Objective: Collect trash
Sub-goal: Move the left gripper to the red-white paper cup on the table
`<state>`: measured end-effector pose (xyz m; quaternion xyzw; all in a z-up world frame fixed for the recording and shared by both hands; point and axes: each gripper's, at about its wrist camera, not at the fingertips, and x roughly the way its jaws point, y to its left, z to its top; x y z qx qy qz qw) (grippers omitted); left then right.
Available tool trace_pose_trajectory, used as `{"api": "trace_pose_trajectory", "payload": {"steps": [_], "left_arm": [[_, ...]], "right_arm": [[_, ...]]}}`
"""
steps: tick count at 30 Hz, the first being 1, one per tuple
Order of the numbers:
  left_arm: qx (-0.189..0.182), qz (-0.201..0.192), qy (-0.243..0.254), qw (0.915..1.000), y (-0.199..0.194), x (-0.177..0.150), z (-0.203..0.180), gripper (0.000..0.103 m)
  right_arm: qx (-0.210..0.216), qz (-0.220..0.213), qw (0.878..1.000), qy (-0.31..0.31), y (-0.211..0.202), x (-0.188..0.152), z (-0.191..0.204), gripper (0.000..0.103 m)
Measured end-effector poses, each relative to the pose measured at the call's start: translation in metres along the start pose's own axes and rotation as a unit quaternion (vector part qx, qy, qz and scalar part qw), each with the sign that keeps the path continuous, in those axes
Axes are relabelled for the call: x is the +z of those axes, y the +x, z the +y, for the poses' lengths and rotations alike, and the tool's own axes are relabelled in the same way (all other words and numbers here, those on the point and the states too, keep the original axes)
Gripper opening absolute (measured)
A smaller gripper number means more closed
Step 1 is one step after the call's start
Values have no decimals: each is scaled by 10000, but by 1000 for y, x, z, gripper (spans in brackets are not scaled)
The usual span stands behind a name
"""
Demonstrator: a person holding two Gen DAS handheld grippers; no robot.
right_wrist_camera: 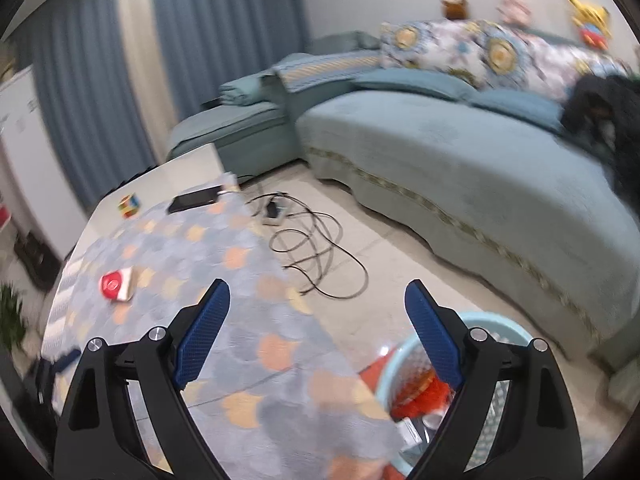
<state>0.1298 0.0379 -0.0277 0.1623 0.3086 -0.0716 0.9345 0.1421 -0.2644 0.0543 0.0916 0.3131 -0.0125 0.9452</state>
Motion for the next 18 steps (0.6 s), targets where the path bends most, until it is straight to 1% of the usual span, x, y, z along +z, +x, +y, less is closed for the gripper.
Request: {"api": "trace_pose_trajectory", "payload": {"steps": [2, 4, 6, 8, 11, 13, 15, 18], "left_arm": [[199, 55, -386, 9990, 12, -1, 28, 77], [328, 73, -818, 9961, 27, 2, 58, 77], [430, 63, -1235, 9914, 43, 7, 85, 77], [477, 78, -1451, 9882, 59, 11, 101, 77], [523, 132, -1616, 9854, 86, 24, 117, 77], [506, 134, -1608, 9856, 104, 33, 120, 77], [494, 141, -1474, 9877, 119, 40, 118, 77], [499, 298, -1205, 9910, 145, 50, 114, 77]], "right_arm": [[107, -72, 9995, -281, 2, 1, 23, 85], [232, -95, 9982, -539, 9, 4, 50, 85], [370, -41, 9974, -610, 18, 7, 70, 85], [695, 188, 9963, -465, 32, 11, 89, 85], [1044, 500, 9931, -197, 42, 12, 106, 85], [1144, 600, 9915, -150, 44, 11, 119, 85], [1156, 576, 9914, -226, 43, 9, 129, 85], [1174, 583, 9903, -451, 44, 7, 143, 85]]}}
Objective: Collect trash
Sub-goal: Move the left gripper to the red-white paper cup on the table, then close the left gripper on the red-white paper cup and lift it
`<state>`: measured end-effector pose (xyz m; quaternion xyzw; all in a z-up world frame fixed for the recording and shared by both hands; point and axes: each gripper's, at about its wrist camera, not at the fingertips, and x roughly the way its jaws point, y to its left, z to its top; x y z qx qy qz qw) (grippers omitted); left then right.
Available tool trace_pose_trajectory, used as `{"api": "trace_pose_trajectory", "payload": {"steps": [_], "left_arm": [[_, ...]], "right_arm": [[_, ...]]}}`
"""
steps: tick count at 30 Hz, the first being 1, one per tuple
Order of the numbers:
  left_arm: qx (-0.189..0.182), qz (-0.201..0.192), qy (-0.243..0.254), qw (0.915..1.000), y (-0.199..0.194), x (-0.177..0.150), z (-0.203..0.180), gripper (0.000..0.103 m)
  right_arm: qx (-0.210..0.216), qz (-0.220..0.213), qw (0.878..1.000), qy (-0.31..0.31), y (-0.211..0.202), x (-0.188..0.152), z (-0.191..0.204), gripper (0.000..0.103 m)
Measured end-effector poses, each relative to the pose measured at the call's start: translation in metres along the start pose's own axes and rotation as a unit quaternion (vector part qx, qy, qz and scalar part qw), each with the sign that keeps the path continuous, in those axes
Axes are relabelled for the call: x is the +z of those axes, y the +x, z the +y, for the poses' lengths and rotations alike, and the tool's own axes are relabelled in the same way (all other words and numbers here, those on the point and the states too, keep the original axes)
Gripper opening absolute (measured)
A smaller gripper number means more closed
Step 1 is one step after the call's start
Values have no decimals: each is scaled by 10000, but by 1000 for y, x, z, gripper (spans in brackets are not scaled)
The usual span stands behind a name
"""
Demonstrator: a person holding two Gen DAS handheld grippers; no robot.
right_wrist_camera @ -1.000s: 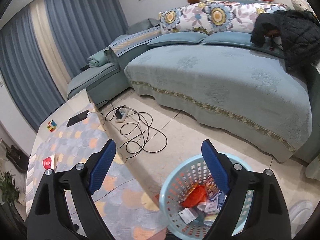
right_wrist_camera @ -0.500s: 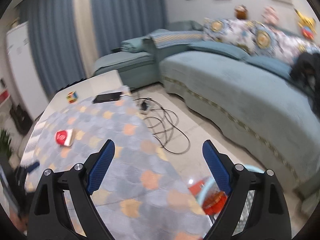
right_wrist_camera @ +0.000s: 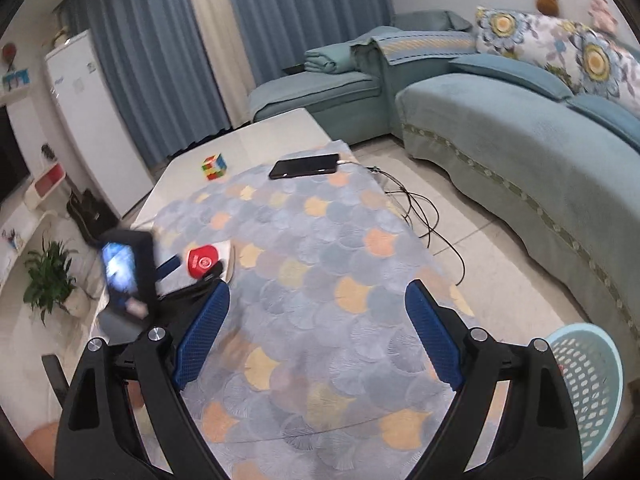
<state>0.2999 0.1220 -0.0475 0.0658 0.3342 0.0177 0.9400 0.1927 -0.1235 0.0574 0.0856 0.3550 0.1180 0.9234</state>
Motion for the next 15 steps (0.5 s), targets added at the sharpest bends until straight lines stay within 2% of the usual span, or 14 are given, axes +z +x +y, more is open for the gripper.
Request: {"api": "trace_pose_trajectory", "payload": {"steps": [2, 4, 6, 8, 10, 11, 12, 13, 15], "left_arm": [[32, 186, 47, 9998, 20, 2, -2, 79], [165, 172, 187, 9995, 28, 4, -6, 84], [115, 147, 170, 9997, 31, 10, -7, 84], [150, 213, -56, 9996, 32, 11, -1, 83], [241, 294, 70, 9993, 33, 10, -2, 80], [259, 338, 207, 9989, 32, 10, -6, 73], [256, 473, 356, 9979, 34, 9, -9, 51], [161, 600, 271, 9977, 36, 8, -6, 28], [26, 596, -126, 9981, 35, 8, 5, 26]], "right_arm": [[-26, 28, 9999, -140, 5, 0, 7, 85], [-58, 50, 9996, -258, 15, 2, 13, 87], [-68, 133, 9988, -473, 37, 8, 22, 88], [-253, 24, 9961, -851, 58, 13, 31, 88], [-354, -206, 9900, -1352, 84, 15, 43, 88], [-407, -221, 9880, -1475, 99, 14, 45, 88], [-453, -161, 9878, -1482, 110, 12, 45, 88], [-463, -27, 9891, -1399, 122, 10, 44, 88], [-367, 199, 9928, -1120, 132, 8, 40, 88]]}}
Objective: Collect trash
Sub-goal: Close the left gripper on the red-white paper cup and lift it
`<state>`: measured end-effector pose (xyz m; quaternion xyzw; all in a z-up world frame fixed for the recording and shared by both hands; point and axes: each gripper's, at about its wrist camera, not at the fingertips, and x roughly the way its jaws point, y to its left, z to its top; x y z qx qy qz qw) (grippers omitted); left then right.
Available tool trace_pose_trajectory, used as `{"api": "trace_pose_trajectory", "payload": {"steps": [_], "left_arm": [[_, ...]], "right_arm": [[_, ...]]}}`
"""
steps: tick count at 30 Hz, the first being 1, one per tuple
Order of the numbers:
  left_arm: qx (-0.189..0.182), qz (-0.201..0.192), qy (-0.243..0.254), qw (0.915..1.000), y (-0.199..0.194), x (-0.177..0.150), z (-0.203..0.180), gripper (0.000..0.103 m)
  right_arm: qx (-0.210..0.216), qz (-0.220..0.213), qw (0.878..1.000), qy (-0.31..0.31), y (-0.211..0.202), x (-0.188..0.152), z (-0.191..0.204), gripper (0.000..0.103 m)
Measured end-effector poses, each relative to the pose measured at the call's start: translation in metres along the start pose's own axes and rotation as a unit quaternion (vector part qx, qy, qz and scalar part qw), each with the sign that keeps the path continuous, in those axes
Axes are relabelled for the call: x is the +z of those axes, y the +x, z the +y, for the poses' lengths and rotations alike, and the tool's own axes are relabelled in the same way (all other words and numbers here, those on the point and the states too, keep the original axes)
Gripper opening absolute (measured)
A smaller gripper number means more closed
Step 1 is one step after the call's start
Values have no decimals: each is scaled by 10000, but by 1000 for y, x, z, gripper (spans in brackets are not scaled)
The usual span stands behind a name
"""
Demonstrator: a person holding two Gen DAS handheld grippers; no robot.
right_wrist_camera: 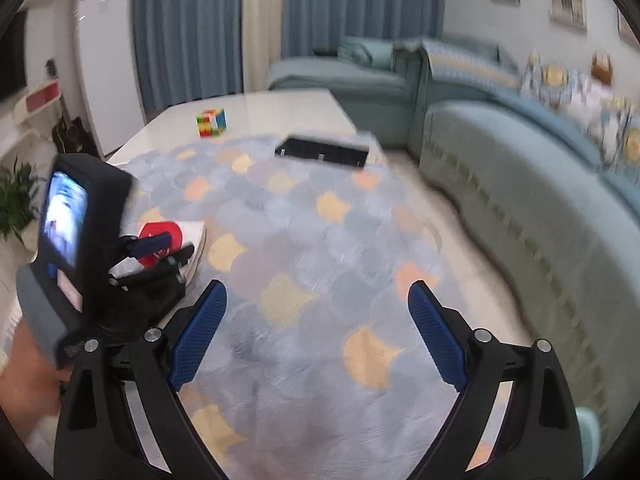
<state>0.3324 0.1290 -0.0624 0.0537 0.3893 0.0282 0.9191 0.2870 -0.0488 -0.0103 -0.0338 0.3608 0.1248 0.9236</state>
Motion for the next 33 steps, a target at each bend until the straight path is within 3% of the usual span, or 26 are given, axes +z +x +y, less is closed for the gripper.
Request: {"api": "trace_pose_trajectory", "payload": {"steps": [2, 3, 5, 6, 9, 12, 16, 20, 23, 26, 30, 33], "left_arm": [[58, 11, -158, 9999, 2, 1, 9, 28], [182, 15, -105, 9998, 3, 1, 10, 35], [333, 146, -52, 9993, 10, 0, 11, 90], [391, 232, -95, 9989, 14, -2, 13, 93], [679, 304, 214, 9970, 22, -7, 7, 95], [515, 357, 378, 9973, 25, -7, 2, 95], [972, 279, 284, 9945, 21, -4, 7, 92], [1537, 55, 95, 9881, 9, 5, 26, 92], [1405, 331, -349, 9889, 17, 6, 46, 93], [1291, 585, -281, 9895, 33, -3, 48, 93], [994, 625, -520, 9917, 35, -6, 57, 93], [322, 634, -1028, 9922, 35, -10, 73, 77]], "right_arm": [[75, -60, 9997, 214, -4, 5, -2, 88], [131, -184, 9994, 273, -11, 8, -3, 88], [150, -374, 9989, 237, -23, 13, -4, 88], [108, -445, 9987, 202, -27, 15, -4, 88], [-27, -438, 9986, 299, -29, 17, -17, 89], [36, -117, 9974, 711, -15, 15, -31, 89], [212, 275, 9915, 1252, 0, 9, -50, 89], [299, 229, 9878, 1508, -3, 9, -59, 89], [272, 178, 9884, 1482, -5, 10, -56, 89], [241, 195, 9902, 1362, 0, 9, -48, 89], [76, 52, 9949, 1000, 5, 6, -32, 89], [2, 14, 9975, 704, 16, 3, -20, 89]]}}
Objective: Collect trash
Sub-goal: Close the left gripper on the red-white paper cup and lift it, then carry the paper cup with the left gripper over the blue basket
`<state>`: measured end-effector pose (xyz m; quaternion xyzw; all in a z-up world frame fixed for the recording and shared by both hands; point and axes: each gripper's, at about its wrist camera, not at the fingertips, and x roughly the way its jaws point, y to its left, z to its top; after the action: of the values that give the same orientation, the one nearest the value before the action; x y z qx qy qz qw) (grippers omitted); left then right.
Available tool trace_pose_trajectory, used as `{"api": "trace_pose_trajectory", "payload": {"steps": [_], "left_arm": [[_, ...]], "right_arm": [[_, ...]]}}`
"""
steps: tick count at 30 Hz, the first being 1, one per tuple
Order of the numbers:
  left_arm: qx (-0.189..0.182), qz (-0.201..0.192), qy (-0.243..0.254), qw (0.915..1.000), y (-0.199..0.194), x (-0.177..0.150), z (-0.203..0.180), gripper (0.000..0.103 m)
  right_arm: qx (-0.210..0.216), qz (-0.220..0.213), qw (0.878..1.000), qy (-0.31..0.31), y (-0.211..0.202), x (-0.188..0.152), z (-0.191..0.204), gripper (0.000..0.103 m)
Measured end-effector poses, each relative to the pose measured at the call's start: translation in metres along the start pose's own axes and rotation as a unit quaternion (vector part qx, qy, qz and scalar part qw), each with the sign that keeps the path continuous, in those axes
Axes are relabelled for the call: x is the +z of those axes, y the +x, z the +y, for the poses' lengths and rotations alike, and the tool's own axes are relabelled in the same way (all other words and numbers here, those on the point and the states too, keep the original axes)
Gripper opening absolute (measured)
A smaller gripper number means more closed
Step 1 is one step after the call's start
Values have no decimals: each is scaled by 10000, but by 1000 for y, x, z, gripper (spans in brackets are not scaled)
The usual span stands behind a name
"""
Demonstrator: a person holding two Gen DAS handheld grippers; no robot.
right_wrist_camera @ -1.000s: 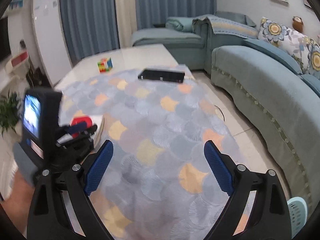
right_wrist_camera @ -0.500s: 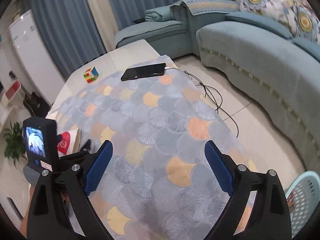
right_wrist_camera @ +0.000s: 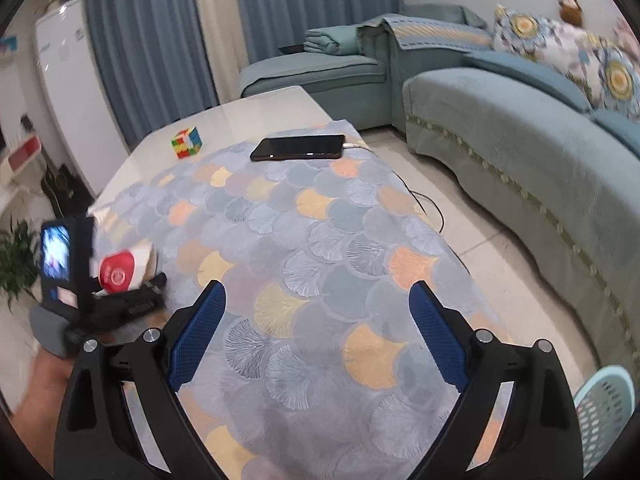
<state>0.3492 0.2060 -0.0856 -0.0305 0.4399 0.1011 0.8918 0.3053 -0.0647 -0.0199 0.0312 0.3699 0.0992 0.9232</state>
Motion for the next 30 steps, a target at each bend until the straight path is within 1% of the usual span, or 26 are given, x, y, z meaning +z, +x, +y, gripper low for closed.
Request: {"api": "trace_pose_trajectory", "payload": {"steps": [1, 4, 7, 12, 15, 17, 20, 25, 26, 28, 30], "left_arm": [[37, -31, -25, 10000, -1, -1, 0, 72], [-3, -34, -19, 10000, -5, -5, 2, 72], [-25, -81, -35, 10000, -11, -7, 4, 72], [30, -251, 145, 9996, -29, -7, 6, 72], [67, -280, 109, 9995, -34, -7, 10, 72], [71, -253, 73, 9996, -35, -8, 11, 72], [107, -231, 109, 9996, -34, -10, 10, 72], [154, -195, 153, 9996, -34, -12, 6, 72], [166, -192, 178, 9995, -35, -13, 5, 72], [187, -204, 218, 9994, -41, -16, 3, 72], [192, -219, 217, 9993, -47, -18, 3, 72]], "right_arm": [[-29, -2, 9999, -140, 6, -2, 4, 89], [-87, 24, 9992, -399, 29, -3, 10, 89], [-155, 93, 9989, -427, 53, -2, 15, 89], [-105, 244, 9966, -782, 86, 2, 46, 89], [-123, 238, 9960, -847, 100, 5, 56, 88], [-81, 527, 9948, -871, 115, 6, 61, 88], [-26, 735, 9938, -828, 125, 6, 62, 88], [-62, 930, 9927, -770, 133, 2, 61, 88], [-94, 933, 9928, -746, 132, 2, 60, 86], [-155, 893, 9934, -702, 130, 2, 58, 73], [-182, 859, 9937, -691, 126, 1, 56, 53]]}}
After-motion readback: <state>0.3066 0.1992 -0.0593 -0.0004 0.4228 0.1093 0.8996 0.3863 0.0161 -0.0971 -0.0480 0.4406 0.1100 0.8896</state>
